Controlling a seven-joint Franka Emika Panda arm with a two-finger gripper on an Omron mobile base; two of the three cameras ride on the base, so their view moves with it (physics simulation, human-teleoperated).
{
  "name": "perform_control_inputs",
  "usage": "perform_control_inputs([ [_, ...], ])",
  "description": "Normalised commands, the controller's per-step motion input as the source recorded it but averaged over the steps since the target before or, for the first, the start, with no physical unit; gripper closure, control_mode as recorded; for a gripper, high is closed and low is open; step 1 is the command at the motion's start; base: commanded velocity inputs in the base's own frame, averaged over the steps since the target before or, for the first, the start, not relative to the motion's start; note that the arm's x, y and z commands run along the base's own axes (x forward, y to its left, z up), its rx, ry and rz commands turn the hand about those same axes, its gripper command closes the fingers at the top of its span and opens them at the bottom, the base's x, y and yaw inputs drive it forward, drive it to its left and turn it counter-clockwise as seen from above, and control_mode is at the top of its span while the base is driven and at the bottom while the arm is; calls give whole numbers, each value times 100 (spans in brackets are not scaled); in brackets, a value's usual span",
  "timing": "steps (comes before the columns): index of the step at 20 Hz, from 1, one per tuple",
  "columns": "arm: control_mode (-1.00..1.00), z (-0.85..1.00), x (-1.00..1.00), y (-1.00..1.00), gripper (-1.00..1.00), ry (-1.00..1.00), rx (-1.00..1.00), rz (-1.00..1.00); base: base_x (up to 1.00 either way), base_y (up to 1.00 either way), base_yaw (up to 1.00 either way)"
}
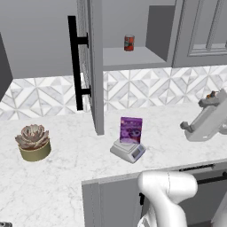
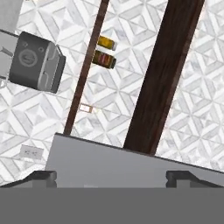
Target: Pick the cereal and place it on the digital scale for weighing, and close the cabinet.
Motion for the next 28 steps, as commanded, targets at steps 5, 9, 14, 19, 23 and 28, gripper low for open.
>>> perform_control_inputs([
  [5, -100, 46, -67, 32, -100, -20, 0, -12, 0, 0, 0],
  [9, -100, 1, -59, 73, -100, -21, 0, -6, 0, 0, 0],
  [14, -100, -11, -58, 88, -100, -19, 1, -13, 0, 0, 0],
  [19, -100, -34, -75, 74, -100, -18, 18, -28, 0, 0, 0],
  [23, -100, -33, -95, 56, -100, -15, 36, -29, 0, 0, 0],
  [28, -100, -43, -79, 70, -100, -4, 36, -15, 0, 0, 0],
])
